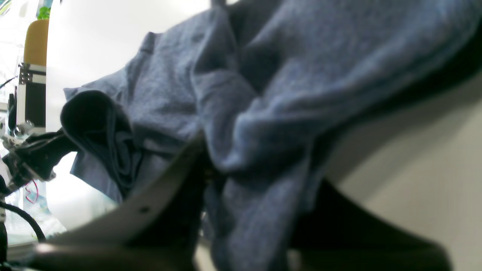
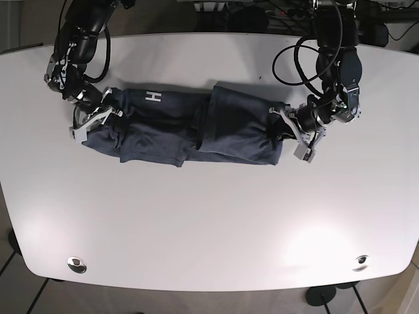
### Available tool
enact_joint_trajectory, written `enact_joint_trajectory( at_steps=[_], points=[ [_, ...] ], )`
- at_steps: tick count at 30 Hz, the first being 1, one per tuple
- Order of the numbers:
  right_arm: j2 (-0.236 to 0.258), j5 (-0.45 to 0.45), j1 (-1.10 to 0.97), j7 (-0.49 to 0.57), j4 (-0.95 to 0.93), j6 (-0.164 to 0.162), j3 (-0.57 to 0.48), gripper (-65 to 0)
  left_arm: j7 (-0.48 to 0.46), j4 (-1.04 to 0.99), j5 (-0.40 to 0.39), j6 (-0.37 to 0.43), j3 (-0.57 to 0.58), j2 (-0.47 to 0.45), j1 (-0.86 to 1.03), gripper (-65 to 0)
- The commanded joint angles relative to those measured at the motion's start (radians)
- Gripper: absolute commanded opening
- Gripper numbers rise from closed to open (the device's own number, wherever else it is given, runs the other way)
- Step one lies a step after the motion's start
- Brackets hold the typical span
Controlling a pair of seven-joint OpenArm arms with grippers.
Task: Fold the T-shirt properly
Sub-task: 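Push both strip halves together with both grippers into a bundle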
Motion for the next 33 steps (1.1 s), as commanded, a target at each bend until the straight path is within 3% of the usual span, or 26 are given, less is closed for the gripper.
enact_joint_trajectory(
  at_steps=[1, 6, 10, 12, 16, 18, 19, 24, 31, 33],
  points=[
    [0.022, 0.024, 0.010, 0.021, 0.069, 0.008, 0.005, -62.8, 0.014, 0.008, -0.001, -0.001, 0.003, 0.017, -0.004, -61.2],
    [0.023, 0.019, -0.054, 0.016, 0.330, 0.004, -0.017, -63.1, 0.069, 0.007, -0.001, -0.001, 0.002, 0.069, -0.004, -61.2],
    [0.035, -0.196, -0.116, 0.016, 0.588, 0.004, -0.222, -63.1, 0.144, 0.007, 0.001, -0.001, -0.067, 0.161, -0.002, -61.2],
    [0.012, -0.258, -0.126, 0.016, 0.614, 0.004, -0.333, -63.1, 0.181, 0.007, 0.001, -0.001, -0.098, 0.202, -0.004, -61.2],
    [-0.054, -0.272, -0.120, 0.021, 0.612, 0.004, -0.414, -62.9, 0.184, 0.007, 0.001, -0.001, -0.097, 0.218, -0.004, -61.2],
    [-0.063, -0.274, -0.083, 0.022, 0.594, 0.003, -0.491, -62.9, 0.186, 0.007, 0.001, -0.001, -0.097, 0.229, -0.004, -61.2],
    [-0.064, -0.274, -0.070, 0.024, 0.568, -0.009, -0.517, -62.9, 0.186, 0.007, 0.001, -0.001, -0.097, 0.229, -0.004, -61.2],
    [-0.060, -0.274, 0.023, 0.145, 0.390, -0.143, -0.650, -62.5, 0.186, 0.007, 0.001, -0.001, -0.098, 0.229, -0.004, -61.2],
    [-0.060, -0.274, 0.112, 0.159, 0.227, -0.321, -0.767, -62.0, 0.186, 0.007, 0.001, -0.001, -0.097, 0.229, -0.004, -61.2],
    [-0.060, -0.274, 0.128, 0.159, 0.222, -0.365, -0.799, -55.2, 0.186, 0.007, 0.001, -0.001, -0.097, 0.229, -0.004, -61.2]
  ],
)
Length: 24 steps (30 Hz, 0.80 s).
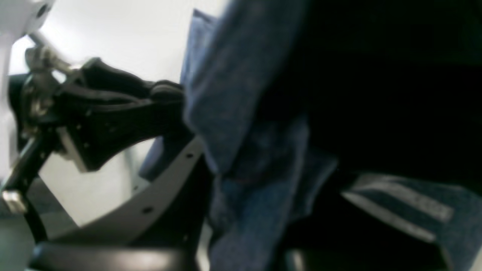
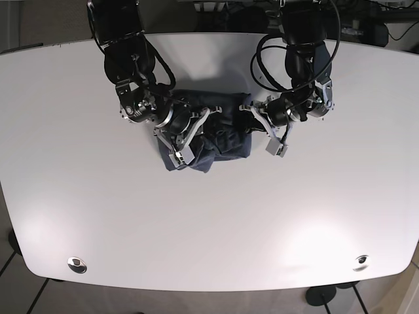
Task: Fold the T-shirt properly
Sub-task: 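Push both strip halves together with both grippers into a bundle, then square the folded blue-grey bundle's edges with both grippers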
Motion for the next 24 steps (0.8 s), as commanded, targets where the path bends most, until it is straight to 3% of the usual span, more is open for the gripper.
enact_joint_trajectory(
  at_steps=[1, 4, 7, 10, 13, 18, 23, 24],
  points=[
    [-0.002, 0.015, 0.032, 0.024, 0.014, -0.031, -0.027, -48.5, 0.023, 0.007, 0.019, -0.001, 0.003, 0.002, -0.005, -61.2],
    [0.001, 0.017, 0.041, 0.024, 0.049, -0.094, -0.078, -26.6, 0.023, 0.007, 0.017, -0.003, 0.002, 0.002, -0.005, -61.2],
    [0.005, 0.017, 0.045, 0.017, 0.106, -0.108, -0.121, -12.7, 0.021, 0.016, 0.016, -0.006, -0.002, 0.002, -0.006, -61.2],
    [0.010, 0.023, 0.044, 0.017, 0.163, -0.108, -0.125, -11.9, 0.020, 0.024, 0.014, -0.007, -0.057, 0.002, -0.012, -61.2],
    [0.010, 0.024, 0.044, 0.017, 0.166, -0.101, -0.127, -11.9, 0.023, 0.076, -0.062, -0.007, -0.196, -0.005, -0.020, -61.2],
    [-0.022, 0.020, 0.044, 0.017, 0.165, -0.100, -0.187, -11.9, 0.023, 0.114, -0.182, -0.001, -0.321, -0.181, -0.022, -61.2],
    [-0.177, 0.017, 0.070, 0.024, 0.077, -0.100, -0.340, -11.9, 0.023, 0.116, -0.190, -0.006, -0.374, -0.319, -0.014, -61.2],
    [-0.187, 0.017, 0.070, 0.024, 0.077, -0.100, -0.346, -11.9, 0.021, 0.121, -0.191, -0.006, -0.373, -0.330, 0.003, -61.2]
  ],
)
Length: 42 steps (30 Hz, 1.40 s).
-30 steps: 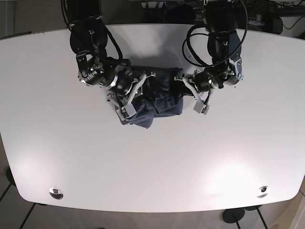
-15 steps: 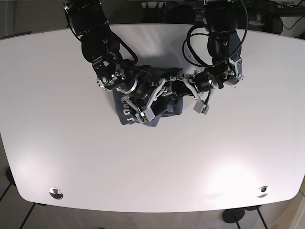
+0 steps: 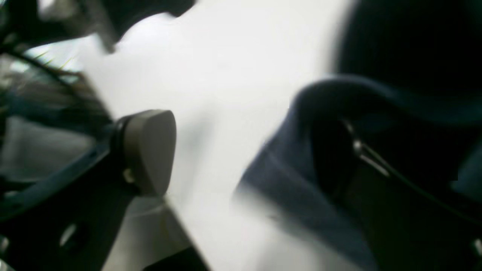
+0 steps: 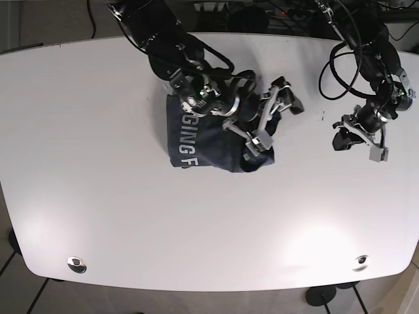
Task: Fold the T-shirt properly
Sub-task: 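Square the folded blue-grey bundle's edges with both grippers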
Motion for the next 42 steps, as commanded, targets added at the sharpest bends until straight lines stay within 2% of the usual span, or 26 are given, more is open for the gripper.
enact_joint_trajectory(
  at_steps=[1, 4, 6, 8, 11, 13, 17, 19, 21, 23, 24, 25, 29, 31, 32, 35, 39, 42],
  points=[
    [-0.018, 0.014, 0.020, 0.027, 0.017, 0.006, 0.008, -11.9, -0.021, 0.026, -0.027, -0.007, 0.003, -0.029, 0.018, -61.2],
    [-0.008, 0.014, 0.019, 0.027, 0.032, 0.006, 0.048, -12.4, -0.020, 0.053, -0.023, -0.007, 0.006, -0.026, 0.027, -61.2],
    [0.047, 0.023, 0.017, 0.027, 0.061, 0.006, 0.114, -17.8, -0.023, 0.113, -0.021, -0.007, 0.075, -0.025, 0.061, -61.2],
    [0.110, 0.023, 0.005, 0.028, 0.080, 0.006, 0.200, -29.5, -0.024, 0.210, -0.021, -0.007, 0.193, -0.015, 0.093, -61.2],
    [0.150, 0.023, 0.003, 0.028, 0.077, 0.006, 0.301, -41.9, -0.024, 0.286, -0.021, -0.002, 0.294, 0.026, 0.105, -61.2],
    [0.171, 0.022, 0.005, 0.028, 0.075, 0.006, 0.356, -49.1, -0.024, 0.309, -0.020, 0.000, 0.362, 0.060, 0.108, -61.2],
    [0.180, 0.014, 0.048, 0.028, 0.009, 0.006, 0.445, -61.0, -0.024, 0.306, -0.020, 0.000, 0.472, 0.100, 0.124, -61.2],
    [0.208, 0.014, 0.103, 0.028, -0.106, 0.006, 0.454, -62.5, -0.024, 0.306, -0.018, 0.000, 0.512, 0.112, 0.144, -61.2],
    [0.211, 0.014, 0.148, 0.034, -0.184, 0.006, 0.454, -62.5, -0.024, 0.305, -0.018, 0.001, 0.528, 0.112, 0.165, -61.2],
    [0.217, 0.014, 0.163, 0.108, -0.269, 0.008, 0.439, -62.5, -0.024, 0.280, 0.027, 0.001, 0.529, 0.113, 0.184, -61.2],
    [0.233, 0.014, 0.164, 0.142, -0.295, 0.021, 0.421, -62.5, -0.026, 0.265, 0.056, 0.001, 0.526, 0.113, 0.184, -61.2],
    [0.257, 0.014, 0.164, 0.189, -0.322, 0.052, 0.390, -62.5, -0.030, 0.237, 0.089, 0.000, 0.515, 0.113, 0.184, -61.2],
    [0.285, 0.014, 0.154, 0.244, -0.405, 0.087, 0.365, -62.5, -0.089, 0.159, 0.100, -0.004, 0.495, 0.107, 0.181, -61.2],
    [0.289, 0.014, 0.114, 0.275, -0.413, 0.110, 0.365, -62.6, -0.104, 0.116, 0.106, -0.002, 0.494, 0.106, 0.151, -61.2],
    [0.312, 0.018, 0.094, 0.300, -0.411, 0.117, 0.365, -62.6, -0.104, 0.065, 0.106, -0.002, 0.494, 0.104, 0.112, -61.2],
    [0.331, 0.020, 0.046, 0.307, -0.359, 0.117, 0.365, -62.6, -0.110, -0.109, 0.106, 0.000, 0.492, 0.078, -0.013, -61.2],
    [0.332, 0.015, -0.007, 0.306, -0.270, 0.115, 0.365, -62.6, -0.185, -0.323, 0.106, 0.000, 0.497, 0.066, -0.172, -61.2],
    [0.351, 0.014, -0.043, 0.304, -0.223, 0.115, 0.361, -62.6, -0.204, -0.430, 0.106, 0.000, 0.497, 0.060, -0.283, -61.2]
  ],
)
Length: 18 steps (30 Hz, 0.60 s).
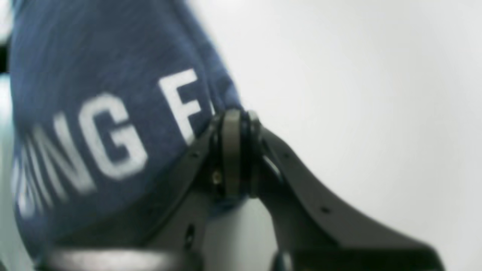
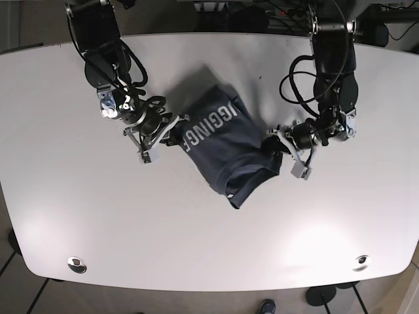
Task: Fold the T-shirt properly
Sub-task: 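Square the folded blue-grey bundle's edges with both grippers, then grasp the folded bundle with the left gripper and carry it off the table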
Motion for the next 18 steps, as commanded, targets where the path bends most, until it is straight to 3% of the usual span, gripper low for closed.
enact_joint_trajectory(
  at_steps=[1, 3, 6, 11, 12, 15, 18],
  points=[
    [0.013, 0.005, -0.001, 0.017, 0.045, 0.005, 0.003, -62.6, -0.007, -0.042, 0.003, 0.003, -0.001, -0.009, -0.080, -61.1],
    [0.012, 0.005, -0.024, 0.017, 0.066, 0.001, 0.002, -62.6, -0.010, -0.080, 0.003, 0.003, -0.001, -0.009, -0.131, -56.4],
    [-0.015, 0.005, -0.029, 0.017, 0.072, -0.004, -0.061, -62.6, -0.021, -0.091, 0.003, 0.004, 0.001, -0.009, -0.189, -41.9],
    [-0.048, 0.006, -0.003, 0.017, 0.072, -0.006, -0.169, -62.6, -0.023, -0.054, 0.003, 0.009, 0.001, -0.012, -0.221, -41.1],
    [-0.058, 0.006, 0.002, 0.017, 0.072, -0.006, -0.182, -62.6, -0.023, -0.017, 0.003, 0.033, 0.001, -0.009, -0.215, -41.0],
    [-0.064, 0.012, 0.025, 0.017, 0.074, -0.006, -0.262, -62.6, -0.023, 0.167, 0.003, 0.243, 0.001, 0.000, -0.151, -40.8],
    [-0.064, 0.012, 0.026, 0.017, 0.074, -0.006, -0.274, -62.6, -0.070, 0.301, 0.023, 0.355, 0.005, 0.041, -0.086, -40.8]
  ],
)
